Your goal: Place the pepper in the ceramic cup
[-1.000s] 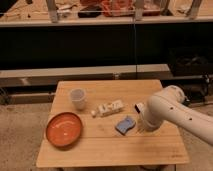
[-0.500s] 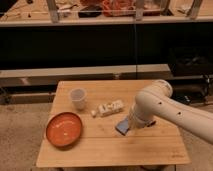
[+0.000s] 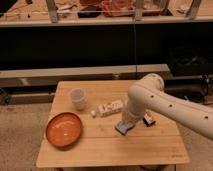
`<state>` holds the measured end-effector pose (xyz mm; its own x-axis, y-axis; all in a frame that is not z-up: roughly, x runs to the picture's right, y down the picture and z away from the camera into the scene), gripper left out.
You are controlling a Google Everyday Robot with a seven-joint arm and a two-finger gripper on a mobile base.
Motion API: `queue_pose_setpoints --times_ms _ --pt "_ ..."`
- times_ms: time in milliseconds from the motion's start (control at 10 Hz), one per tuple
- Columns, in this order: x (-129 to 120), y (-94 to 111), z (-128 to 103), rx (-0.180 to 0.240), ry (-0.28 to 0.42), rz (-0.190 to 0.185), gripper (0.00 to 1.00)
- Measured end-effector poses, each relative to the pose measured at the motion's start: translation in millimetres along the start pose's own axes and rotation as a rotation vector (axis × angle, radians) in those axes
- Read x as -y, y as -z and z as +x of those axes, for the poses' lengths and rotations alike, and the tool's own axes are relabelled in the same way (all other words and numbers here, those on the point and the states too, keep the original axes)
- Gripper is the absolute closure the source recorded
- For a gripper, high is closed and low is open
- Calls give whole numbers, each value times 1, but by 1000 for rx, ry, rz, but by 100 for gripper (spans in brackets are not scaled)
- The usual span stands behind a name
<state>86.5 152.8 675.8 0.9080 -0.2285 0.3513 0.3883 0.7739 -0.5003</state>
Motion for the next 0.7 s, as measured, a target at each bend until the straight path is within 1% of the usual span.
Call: queue_pose_setpoints --times_ms 100,400,700 --pt "10 3 -6 -1 9 2 96" --pt "25 8 -3 -16 -13 2 96" --pt "46 8 -18 -22 1 4 96"
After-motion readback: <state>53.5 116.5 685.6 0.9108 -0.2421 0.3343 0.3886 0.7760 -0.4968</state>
